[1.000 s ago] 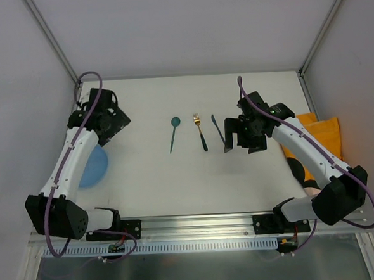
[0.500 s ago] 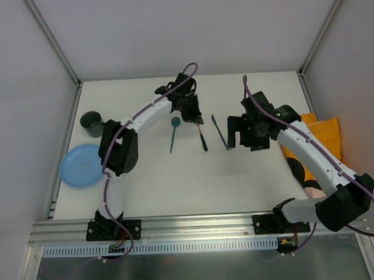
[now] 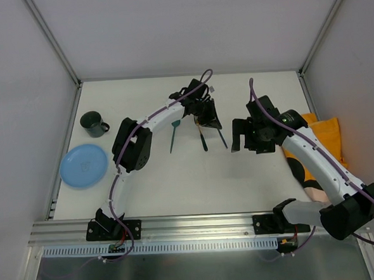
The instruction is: Set the dinner table for one person
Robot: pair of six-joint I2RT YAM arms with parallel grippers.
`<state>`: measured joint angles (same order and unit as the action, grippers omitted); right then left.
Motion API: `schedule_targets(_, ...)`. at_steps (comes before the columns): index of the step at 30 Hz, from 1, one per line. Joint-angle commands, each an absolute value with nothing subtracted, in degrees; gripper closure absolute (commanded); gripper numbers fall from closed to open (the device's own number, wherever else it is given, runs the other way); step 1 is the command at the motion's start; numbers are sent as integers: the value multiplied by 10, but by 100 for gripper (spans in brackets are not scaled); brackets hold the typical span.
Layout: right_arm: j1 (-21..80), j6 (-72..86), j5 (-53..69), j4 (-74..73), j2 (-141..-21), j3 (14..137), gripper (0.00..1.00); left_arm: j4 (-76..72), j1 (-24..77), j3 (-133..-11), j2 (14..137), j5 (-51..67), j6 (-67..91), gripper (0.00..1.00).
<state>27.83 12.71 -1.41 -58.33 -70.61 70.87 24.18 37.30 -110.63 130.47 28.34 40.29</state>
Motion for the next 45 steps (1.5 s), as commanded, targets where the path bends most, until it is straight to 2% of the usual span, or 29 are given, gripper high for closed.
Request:
schedule_targets(1, 276, 138, -30, -610, -673, 700, 0, 193, 388, -1147, 1343, 328, 431, 100)
schedule_targets(8, 276, 152, -30, -625, -642, 682, 1, 182, 400, -1225, 1410, 311, 440, 100)
schedule_targets(13, 276, 155, -35, -640, -618, 674, 1, 182, 405, -1230, 1429, 288, 432, 100)
schedule_targets(30, 276, 160, -29, -643, -615, 683, 0, 206, 387, -1041, 1339, 131, 381, 100)
schedule_targets(45, 276, 169, -21, -629, -630, 683, 0, 206, 283, -889, 1245, 58, 376, 100)
